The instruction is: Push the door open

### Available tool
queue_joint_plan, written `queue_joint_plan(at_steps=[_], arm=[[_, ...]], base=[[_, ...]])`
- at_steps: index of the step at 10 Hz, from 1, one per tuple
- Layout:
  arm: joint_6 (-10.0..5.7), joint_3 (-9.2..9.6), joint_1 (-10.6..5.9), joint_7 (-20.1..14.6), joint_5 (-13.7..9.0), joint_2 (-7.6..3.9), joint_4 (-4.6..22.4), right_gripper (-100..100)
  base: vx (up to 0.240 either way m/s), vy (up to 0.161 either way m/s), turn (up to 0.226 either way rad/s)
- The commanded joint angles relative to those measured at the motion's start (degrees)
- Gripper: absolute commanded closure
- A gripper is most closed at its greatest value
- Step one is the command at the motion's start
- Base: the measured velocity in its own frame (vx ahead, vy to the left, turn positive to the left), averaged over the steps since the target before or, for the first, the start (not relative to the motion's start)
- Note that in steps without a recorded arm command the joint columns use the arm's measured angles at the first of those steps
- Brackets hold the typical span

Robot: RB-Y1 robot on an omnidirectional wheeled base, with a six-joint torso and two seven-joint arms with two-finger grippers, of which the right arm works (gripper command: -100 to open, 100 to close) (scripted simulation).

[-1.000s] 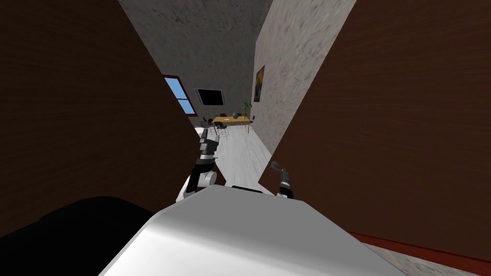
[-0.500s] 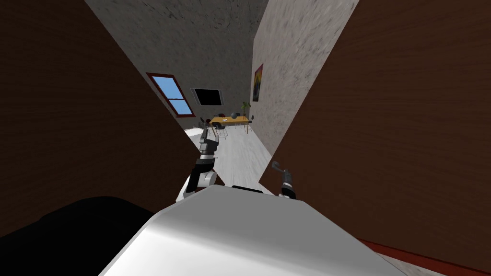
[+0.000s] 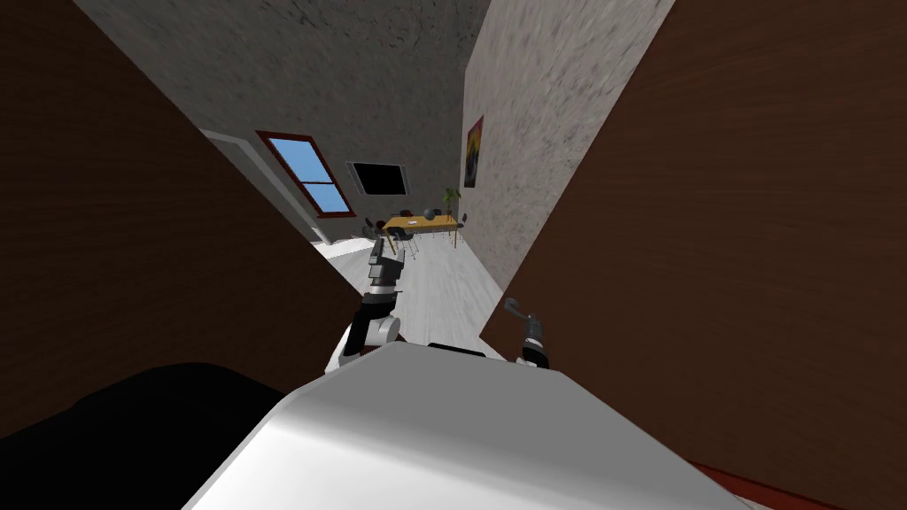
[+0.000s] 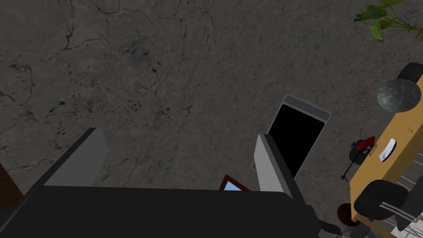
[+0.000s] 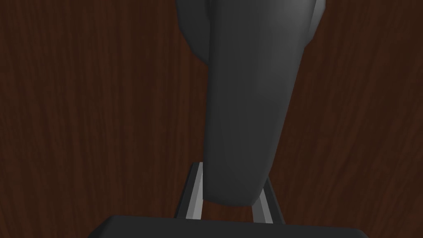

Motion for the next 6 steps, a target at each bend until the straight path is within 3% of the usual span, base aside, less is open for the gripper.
queue_joint_plan(at_steps=[1, 3, 6], arm=[[0.41, -0.63, 0.94, 0.1, -0.2, -0.4, -2.0, 100], [0.4, -1.9, 0.88, 0.5, -0.9, 0.16, -2.0, 100], [0.39, -3.63, 0.8, 1.1, -1.9, 1.47, -2.1, 100]], base=[[0.012, -0.001, -0.01], [0.113, 0.02, -0.055], [0.191, 0.035, -0.077]])
